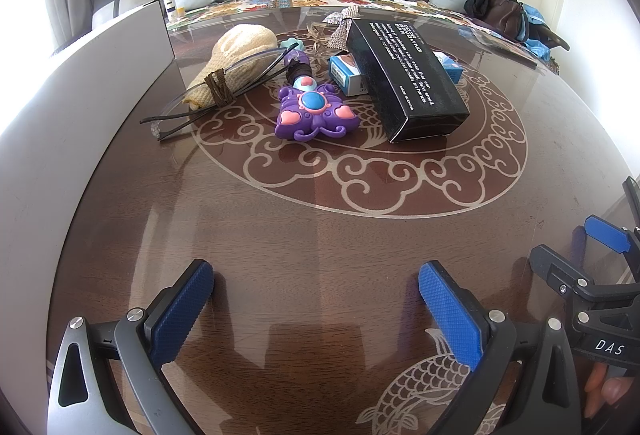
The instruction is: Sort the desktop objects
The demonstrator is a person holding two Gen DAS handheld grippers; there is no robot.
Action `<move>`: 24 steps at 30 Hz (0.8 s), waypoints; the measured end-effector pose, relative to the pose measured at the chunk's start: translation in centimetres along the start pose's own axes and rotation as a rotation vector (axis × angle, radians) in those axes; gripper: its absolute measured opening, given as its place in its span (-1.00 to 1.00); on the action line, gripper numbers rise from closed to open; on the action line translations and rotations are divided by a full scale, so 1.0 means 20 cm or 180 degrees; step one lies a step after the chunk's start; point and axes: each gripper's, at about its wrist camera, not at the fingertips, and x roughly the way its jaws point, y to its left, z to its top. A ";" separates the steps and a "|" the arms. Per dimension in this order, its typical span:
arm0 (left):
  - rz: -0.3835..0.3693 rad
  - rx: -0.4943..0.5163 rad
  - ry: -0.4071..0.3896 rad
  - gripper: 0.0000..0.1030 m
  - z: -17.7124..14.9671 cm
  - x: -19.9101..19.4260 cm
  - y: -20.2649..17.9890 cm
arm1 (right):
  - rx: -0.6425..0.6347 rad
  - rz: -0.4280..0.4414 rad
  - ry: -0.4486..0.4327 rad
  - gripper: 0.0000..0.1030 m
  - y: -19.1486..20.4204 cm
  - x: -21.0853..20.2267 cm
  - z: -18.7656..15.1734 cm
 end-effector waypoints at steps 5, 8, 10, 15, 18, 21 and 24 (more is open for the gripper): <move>0.0000 0.0000 0.0000 1.00 0.00 0.00 0.00 | 0.0000 0.0000 0.0000 1.00 0.00 0.00 0.00; 0.0000 0.0000 0.0000 1.00 0.00 0.00 0.00 | 0.0000 0.0000 -0.0001 1.00 0.00 0.00 0.00; 0.0000 0.0000 0.0000 1.00 0.00 0.00 0.00 | 0.0000 0.0000 -0.0001 1.00 0.00 0.00 0.00; 0.0000 0.0000 0.0000 1.00 0.00 0.00 0.00 | 0.0002 -0.0005 -0.0004 1.00 0.00 0.00 0.00; -0.0003 0.0001 0.0001 1.00 0.00 0.00 0.00 | 0.0003 -0.0005 -0.0004 1.00 0.00 0.00 0.00; -0.0025 0.0025 0.0031 1.00 0.00 -0.01 0.01 | 0.0003 -0.0005 -0.0004 1.00 0.00 0.00 0.00; -0.0006 0.0009 0.0079 1.00 -0.01 -0.02 0.04 | 0.0003 -0.0006 -0.0005 1.00 0.00 0.00 0.00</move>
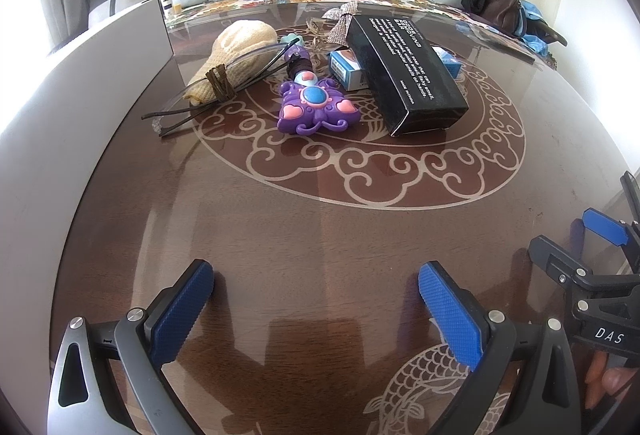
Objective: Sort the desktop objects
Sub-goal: 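Move the left tool down to the purple toy wand and close on it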
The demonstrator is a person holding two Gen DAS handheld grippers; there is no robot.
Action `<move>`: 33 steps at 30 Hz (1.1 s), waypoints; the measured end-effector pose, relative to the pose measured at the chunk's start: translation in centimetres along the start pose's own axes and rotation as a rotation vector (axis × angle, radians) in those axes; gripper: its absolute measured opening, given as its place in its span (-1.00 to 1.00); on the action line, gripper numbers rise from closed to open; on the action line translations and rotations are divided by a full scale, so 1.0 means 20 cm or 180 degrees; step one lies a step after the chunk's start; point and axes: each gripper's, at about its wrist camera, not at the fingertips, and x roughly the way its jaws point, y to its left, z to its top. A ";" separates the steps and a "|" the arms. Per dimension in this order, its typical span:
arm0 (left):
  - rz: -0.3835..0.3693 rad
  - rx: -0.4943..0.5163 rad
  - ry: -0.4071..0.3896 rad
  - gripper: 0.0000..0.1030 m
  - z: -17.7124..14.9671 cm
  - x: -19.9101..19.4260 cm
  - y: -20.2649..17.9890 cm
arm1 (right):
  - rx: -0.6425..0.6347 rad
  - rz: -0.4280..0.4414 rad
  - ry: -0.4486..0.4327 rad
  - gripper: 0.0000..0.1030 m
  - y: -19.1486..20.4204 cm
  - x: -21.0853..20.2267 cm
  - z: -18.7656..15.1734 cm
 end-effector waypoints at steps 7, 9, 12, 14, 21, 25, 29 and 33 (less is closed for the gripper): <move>-0.0123 -0.0407 0.0085 1.00 0.13 0.05 0.18 | 0.0000 -0.0001 0.0000 1.00 0.00 0.00 0.00; -0.0214 -0.0507 0.0105 1.00 0.22 0.09 0.22 | 0.0001 -0.0004 -0.0001 1.00 0.00 0.00 0.00; -0.0284 -0.0535 0.0101 1.00 0.35 0.14 0.22 | 0.0001 -0.0004 -0.0001 1.00 0.00 0.00 0.00; -0.0293 -0.0534 0.0088 1.00 0.42 0.17 0.21 | 0.0001 -0.0004 -0.0002 1.00 0.00 0.00 0.00; -0.0148 -0.0426 0.0178 1.00 0.57 0.33 0.14 | 0.0001 -0.0005 -0.0002 1.00 0.00 0.00 0.00; 0.0045 -0.0288 0.0188 1.00 0.62 0.39 0.10 | 0.0001 -0.0005 -0.0002 1.00 0.00 0.00 0.00; 0.0125 -0.0228 0.0188 1.00 0.65 0.43 0.09 | 0.0001 -0.0005 -0.0004 1.00 0.00 0.00 0.01; 0.0130 -0.0186 0.0180 1.00 0.67 0.44 0.08 | 0.0000 0.0001 -0.0001 1.00 0.00 0.00 0.01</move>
